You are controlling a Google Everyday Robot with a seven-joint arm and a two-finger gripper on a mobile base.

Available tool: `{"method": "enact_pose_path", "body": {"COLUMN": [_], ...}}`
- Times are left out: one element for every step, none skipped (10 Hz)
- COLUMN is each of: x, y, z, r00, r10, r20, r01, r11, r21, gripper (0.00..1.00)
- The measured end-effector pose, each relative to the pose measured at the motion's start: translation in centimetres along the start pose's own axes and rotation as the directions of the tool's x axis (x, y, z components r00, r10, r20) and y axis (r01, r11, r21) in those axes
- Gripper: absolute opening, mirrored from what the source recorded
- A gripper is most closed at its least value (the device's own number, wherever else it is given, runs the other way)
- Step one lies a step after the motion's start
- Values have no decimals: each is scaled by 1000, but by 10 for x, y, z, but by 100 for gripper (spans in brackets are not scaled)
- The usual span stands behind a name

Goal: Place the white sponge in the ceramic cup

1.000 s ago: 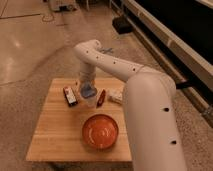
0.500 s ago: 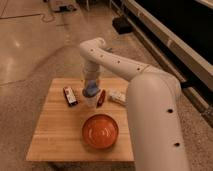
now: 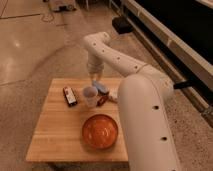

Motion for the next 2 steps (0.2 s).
{"method": "enact_pose_path", "body": {"x": [2, 6], "y": [-9, -13], "z": [6, 14], "r00": [1000, 1000], "r10": [-3, -3], "r20": [-8, -11], "r01": [3, 3], "r11": [1000, 1000], "r21": [1, 6], "gripper": [26, 22]}}
